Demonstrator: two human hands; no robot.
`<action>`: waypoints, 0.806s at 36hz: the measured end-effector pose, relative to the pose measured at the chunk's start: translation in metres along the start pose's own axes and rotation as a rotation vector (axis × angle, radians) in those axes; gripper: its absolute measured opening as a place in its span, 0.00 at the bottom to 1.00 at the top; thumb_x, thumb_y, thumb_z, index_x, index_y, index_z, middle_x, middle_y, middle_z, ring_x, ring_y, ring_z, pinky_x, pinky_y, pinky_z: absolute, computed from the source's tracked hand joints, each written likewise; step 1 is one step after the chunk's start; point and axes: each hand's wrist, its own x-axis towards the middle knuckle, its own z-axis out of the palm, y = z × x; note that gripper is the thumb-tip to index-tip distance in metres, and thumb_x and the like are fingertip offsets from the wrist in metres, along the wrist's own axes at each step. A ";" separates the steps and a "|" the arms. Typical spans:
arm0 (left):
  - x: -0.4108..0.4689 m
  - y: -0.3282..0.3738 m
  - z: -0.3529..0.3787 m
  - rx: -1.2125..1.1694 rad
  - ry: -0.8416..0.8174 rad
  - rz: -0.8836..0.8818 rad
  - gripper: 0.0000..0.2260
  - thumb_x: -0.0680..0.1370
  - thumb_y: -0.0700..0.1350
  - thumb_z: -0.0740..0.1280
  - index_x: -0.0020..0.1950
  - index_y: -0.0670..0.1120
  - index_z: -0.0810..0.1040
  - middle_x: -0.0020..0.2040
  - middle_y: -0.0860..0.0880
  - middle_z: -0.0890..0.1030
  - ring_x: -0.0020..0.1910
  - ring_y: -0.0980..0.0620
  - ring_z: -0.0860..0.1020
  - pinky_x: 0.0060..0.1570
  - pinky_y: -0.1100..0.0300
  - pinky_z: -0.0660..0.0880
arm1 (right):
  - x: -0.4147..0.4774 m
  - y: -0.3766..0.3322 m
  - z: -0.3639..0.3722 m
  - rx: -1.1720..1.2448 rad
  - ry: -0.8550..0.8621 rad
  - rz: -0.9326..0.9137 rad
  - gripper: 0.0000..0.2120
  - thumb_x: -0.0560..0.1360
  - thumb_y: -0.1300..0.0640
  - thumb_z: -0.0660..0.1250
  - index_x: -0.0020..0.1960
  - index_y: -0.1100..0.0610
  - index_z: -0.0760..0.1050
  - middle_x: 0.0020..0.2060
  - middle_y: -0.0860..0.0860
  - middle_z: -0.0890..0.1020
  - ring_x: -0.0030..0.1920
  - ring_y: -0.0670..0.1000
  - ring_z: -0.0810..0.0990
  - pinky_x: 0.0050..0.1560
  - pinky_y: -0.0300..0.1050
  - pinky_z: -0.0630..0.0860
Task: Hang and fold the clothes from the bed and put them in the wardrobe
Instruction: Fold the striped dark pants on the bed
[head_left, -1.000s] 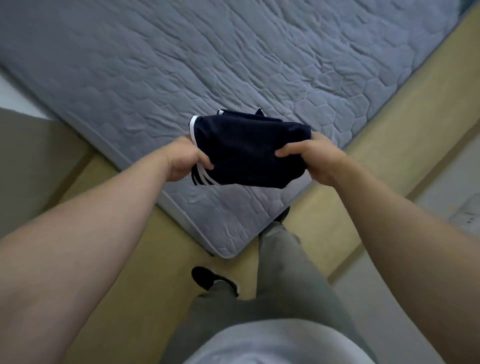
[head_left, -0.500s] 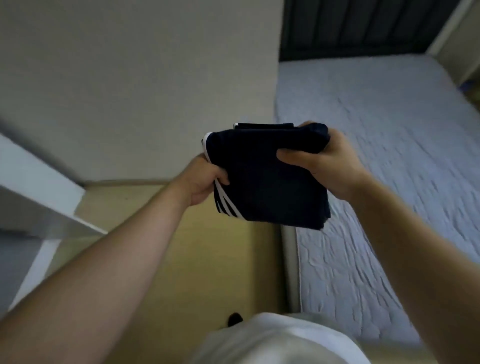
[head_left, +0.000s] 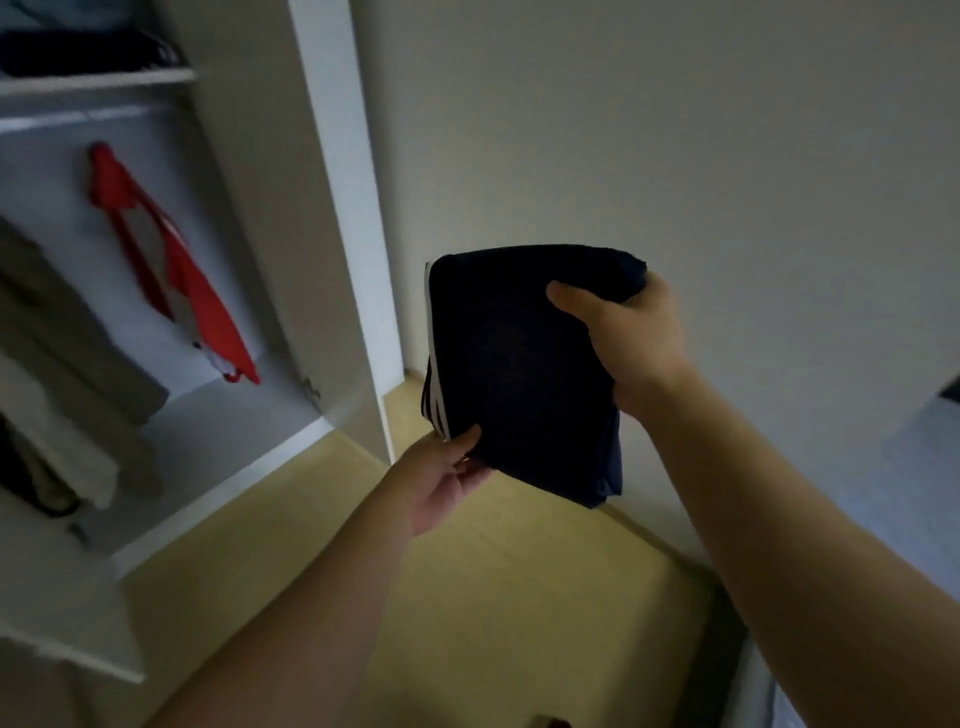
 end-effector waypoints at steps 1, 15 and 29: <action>0.000 0.009 -0.007 -0.016 0.013 0.027 0.28 0.71 0.32 0.72 0.70 0.38 0.71 0.62 0.39 0.82 0.60 0.42 0.82 0.60 0.49 0.79 | 0.008 0.000 0.009 0.013 -0.020 0.004 0.15 0.69 0.57 0.78 0.55 0.55 0.83 0.47 0.52 0.87 0.47 0.54 0.87 0.49 0.57 0.84; -0.002 0.133 -0.083 -0.097 0.166 0.510 0.18 0.71 0.28 0.67 0.58 0.41 0.84 0.61 0.40 0.82 0.61 0.45 0.81 0.55 0.58 0.80 | 0.131 -0.018 0.108 0.284 -0.394 0.095 0.16 0.70 0.61 0.78 0.57 0.58 0.82 0.49 0.55 0.87 0.49 0.57 0.87 0.47 0.52 0.84; 0.011 0.231 -0.146 -0.481 0.560 0.706 0.17 0.75 0.28 0.56 0.43 0.36 0.85 0.46 0.39 0.85 0.46 0.43 0.84 0.48 0.50 0.82 | 0.197 -0.016 0.256 0.313 -0.734 0.014 0.19 0.69 0.59 0.79 0.59 0.54 0.81 0.53 0.50 0.86 0.53 0.52 0.86 0.52 0.49 0.82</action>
